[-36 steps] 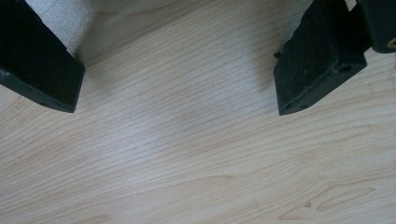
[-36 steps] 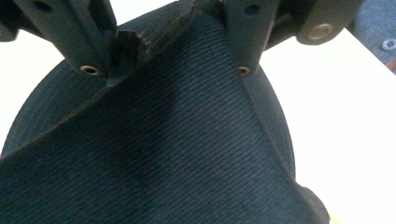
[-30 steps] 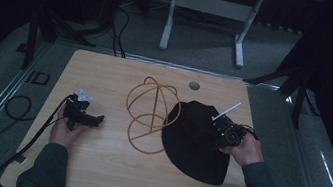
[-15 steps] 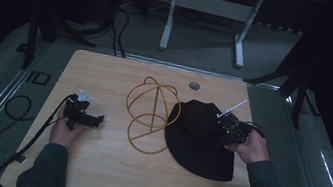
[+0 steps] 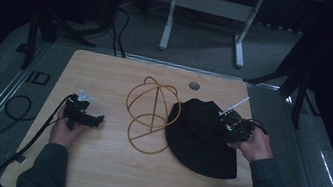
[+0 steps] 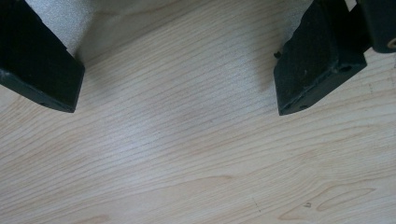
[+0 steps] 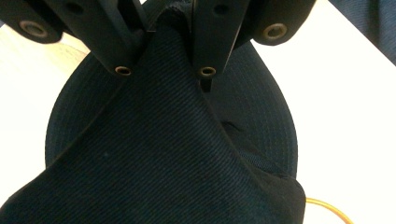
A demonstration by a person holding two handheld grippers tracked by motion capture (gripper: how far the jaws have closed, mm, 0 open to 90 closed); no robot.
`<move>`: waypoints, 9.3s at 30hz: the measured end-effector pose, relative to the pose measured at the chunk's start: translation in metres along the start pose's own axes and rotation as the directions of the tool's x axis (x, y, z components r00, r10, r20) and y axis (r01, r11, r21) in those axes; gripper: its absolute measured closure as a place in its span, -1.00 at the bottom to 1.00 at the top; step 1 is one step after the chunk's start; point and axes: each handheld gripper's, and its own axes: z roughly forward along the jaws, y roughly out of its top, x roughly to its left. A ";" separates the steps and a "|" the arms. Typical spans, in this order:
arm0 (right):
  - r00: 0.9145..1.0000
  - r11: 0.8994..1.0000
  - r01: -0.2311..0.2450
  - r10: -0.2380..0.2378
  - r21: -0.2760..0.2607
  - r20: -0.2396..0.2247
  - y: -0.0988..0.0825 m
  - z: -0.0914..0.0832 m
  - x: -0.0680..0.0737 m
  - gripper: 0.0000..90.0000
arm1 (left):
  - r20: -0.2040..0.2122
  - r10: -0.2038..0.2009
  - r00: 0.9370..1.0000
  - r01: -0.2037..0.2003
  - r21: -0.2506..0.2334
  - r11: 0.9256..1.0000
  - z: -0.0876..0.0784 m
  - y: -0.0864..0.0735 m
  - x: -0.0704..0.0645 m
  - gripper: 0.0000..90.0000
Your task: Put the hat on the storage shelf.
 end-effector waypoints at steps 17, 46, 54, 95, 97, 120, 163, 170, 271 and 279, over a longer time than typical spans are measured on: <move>1.000 0.999 -0.015 0.015 -0.047 0.013 -0.002 -0.023 -0.013 0.92 | 0.000 -0.001 1.000 0.001 -0.002 1.000 0.000 0.000 0.000 -0.96; 0.999 0.979 -0.019 0.027 -0.202 0.040 -0.009 -0.070 -0.026 0.92 | 0.001 0.001 1.000 -0.001 0.002 1.000 0.000 0.000 0.000 -0.96; 0.999 0.971 -0.013 0.025 -0.238 0.048 -0.012 -0.079 -0.027 0.92 | 0.001 0.001 1.000 -0.001 0.002 1.000 0.000 0.000 0.000 -0.96; 1.000 0.930 0.020 -0.013 -0.367 0.022 -0.020 -0.122 -0.028 0.93 | 0.000 0.000 1.000 0.000 0.001 1.000 0.000 0.000 0.000 -0.96; 1.000 0.930 0.021 -0.014 -0.367 0.021 -0.020 -0.122 -0.028 0.93 | 0.000 0.000 1.000 0.000 0.001 1.000 0.000 0.000 0.000 -0.96; 0.999 0.896 0.029 -0.038 -0.443 -0.012 -0.019 -0.136 -0.025 0.93 | 0.000 0.000 1.000 0.000 0.001 1.000 0.000 0.000 0.000 -0.96; 0.987 0.846 0.094 -0.149 -0.525 -0.064 0.006 -0.148 -0.004 0.93 | 0.000 0.000 1.000 0.000 0.001 1.000 0.000 0.000 0.000 -0.96; 0.984 0.843 0.107 -0.167 -0.527 -0.066 0.011 -0.149 0.000 0.93 | 0.000 0.000 1.000 0.000 0.001 1.000 0.000 0.000 0.000 -0.96; 0.927 0.865 0.315 -0.369 -0.391 -0.069 0.090 -0.121 0.068 0.92 | 0.001 0.001 1.000 -0.001 0.002 1.000 0.000 0.000 0.000 -0.96; 0.923 0.867 0.323 -0.378 -0.380 -0.078 0.092 -0.116 0.072 0.91 | 0.001 0.000 1.000 0.000 0.001 1.000 0.000 0.000 0.000 -0.96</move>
